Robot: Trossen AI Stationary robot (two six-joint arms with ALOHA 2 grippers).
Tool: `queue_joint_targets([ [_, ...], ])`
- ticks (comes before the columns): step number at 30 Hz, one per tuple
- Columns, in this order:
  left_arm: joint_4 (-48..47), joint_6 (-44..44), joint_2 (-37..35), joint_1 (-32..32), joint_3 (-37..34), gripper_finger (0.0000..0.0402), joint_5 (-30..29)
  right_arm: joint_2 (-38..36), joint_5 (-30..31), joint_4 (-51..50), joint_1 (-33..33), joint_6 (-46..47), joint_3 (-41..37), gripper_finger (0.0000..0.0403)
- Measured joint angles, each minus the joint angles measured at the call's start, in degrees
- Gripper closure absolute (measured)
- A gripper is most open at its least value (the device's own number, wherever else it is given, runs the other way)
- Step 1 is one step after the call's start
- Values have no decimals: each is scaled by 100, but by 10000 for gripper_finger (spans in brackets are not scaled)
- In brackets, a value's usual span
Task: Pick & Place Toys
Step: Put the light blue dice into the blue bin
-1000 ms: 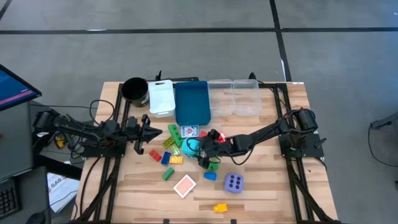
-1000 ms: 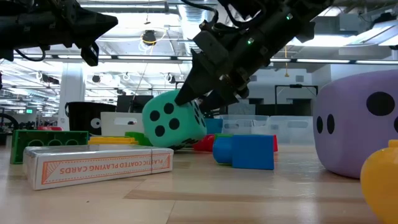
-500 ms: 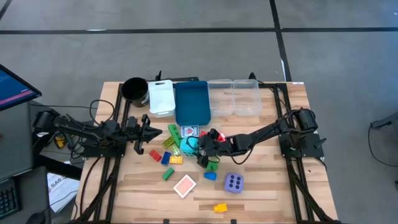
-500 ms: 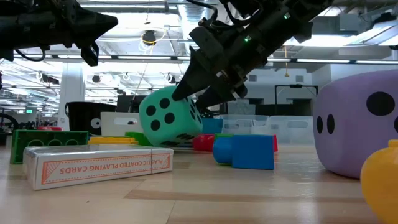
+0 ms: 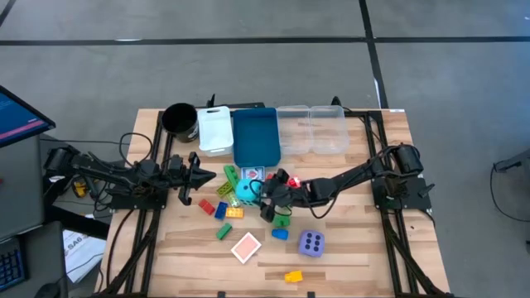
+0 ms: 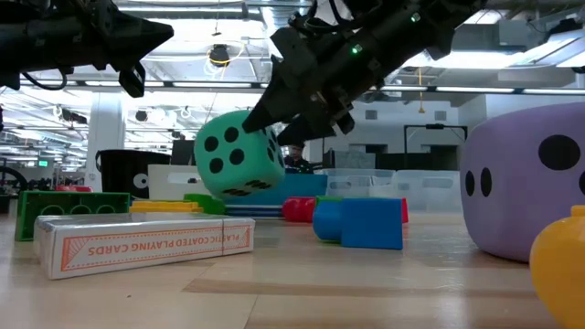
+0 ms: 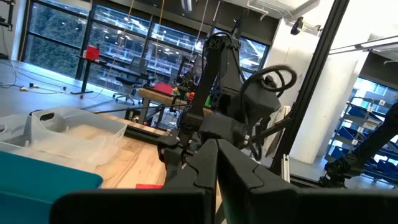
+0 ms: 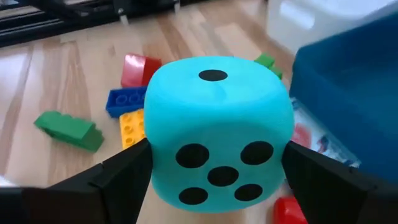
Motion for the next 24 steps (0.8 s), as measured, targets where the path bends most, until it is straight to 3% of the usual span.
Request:
queue_joint_targets([
  [10,-134,-11,0,-2,2,399,9,-2,1612,-309,-201,-257,296,71],
  [15,-149,-13,-2,-2,0,399,29,-2,2248,162,-535,-259,296,71],
  [19,-149,-13,-1,-2,0,399,29,-2,2328,512,-1073,-272,298,72],
  [24,-147,-125,0,-2,2,399,28,-2,1754,509,-1961,16,298,72],
])
